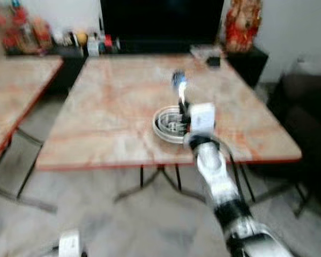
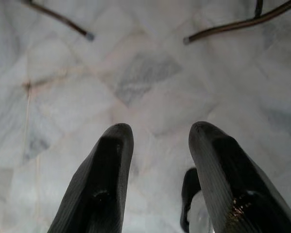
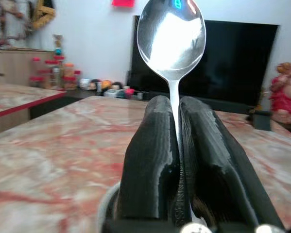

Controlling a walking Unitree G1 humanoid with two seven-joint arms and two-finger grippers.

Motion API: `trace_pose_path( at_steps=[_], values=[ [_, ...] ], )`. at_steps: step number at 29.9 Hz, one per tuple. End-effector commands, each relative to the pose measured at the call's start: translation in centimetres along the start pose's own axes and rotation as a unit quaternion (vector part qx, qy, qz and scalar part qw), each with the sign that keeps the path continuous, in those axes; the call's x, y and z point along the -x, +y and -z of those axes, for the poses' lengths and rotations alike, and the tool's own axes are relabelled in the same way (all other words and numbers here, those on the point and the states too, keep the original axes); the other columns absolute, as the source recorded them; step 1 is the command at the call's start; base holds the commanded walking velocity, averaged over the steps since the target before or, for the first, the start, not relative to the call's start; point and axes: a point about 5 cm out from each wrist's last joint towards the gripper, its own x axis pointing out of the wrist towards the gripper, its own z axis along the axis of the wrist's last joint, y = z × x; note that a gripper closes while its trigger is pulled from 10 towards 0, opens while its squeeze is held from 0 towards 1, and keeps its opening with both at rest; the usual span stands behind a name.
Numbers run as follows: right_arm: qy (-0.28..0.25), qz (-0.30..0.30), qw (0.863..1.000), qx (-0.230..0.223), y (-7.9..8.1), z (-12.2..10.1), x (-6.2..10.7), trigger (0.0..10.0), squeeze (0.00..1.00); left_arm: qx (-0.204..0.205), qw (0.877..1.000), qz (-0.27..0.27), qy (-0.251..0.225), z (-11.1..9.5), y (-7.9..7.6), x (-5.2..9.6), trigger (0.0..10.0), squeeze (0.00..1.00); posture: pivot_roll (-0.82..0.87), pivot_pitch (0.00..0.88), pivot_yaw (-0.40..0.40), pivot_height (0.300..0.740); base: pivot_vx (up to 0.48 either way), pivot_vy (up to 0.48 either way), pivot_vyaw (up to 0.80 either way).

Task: Setting the table

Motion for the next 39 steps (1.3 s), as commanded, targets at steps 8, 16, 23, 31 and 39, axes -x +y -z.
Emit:
trace_pose_path(
  at_steps=[8, 16, 23, 31, 39],
  values=[
    [0.001, 0.021, 1.000, -0.004, -1.28, -0.06, -0.04, 10.0, 0.00, 0.007, 1.000, 0.006, 0.006, 0.24, -0.68, 0.09, 10.0, 0.00, -0.03, 0.000, 0.006, 0.732, 0.371, 0.000, 0.00],
    [0.001, 0.026, 1.000, -0.003, -1.67, -0.09, -0.14, 10.0, 0.00, 0.008, 1.000, 0.007, 0.005, 0.18, -0.74, 0.06, 10.0, 0.00, -0.03, 0.000, 0.006, 0.732, 0.373, 0.000, 0.00],
    [0.003, 0.025, 1.000, -0.005, -1.48, 0.06, -0.01, 10.0, 0.00, 0.008, 1.000, 0.006, 0.006, 0.24, -0.69, 0.08, 10.0, 0.00, -0.03, 0.000, 0.007, 0.732, 0.369, 0.000, 0.00],
    [0.005, 0.025, 1.000, -0.005, -1.45, 0.11, 0.00, 10.0, 0.00, 0.007, 1.000, 0.008, 0.007, 0.28, -0.66, 0.09, 10.0, 0.00, -0.03, 0.000, 0.009, 0.732, 0.042, 0.000, 0.00],
    [0.008, 0.026, 1.000, -0.001, -1.55, 0.20, 0.03, 10.0, 0.00, 0.000, 1.000, 0.011, 0.007, 0.25, -0.79, 0.08, 10.0, 0.00, -0.03, 0.000, 0.009, 0.732, 0.000, -0.031, 0.00]
  ],
)
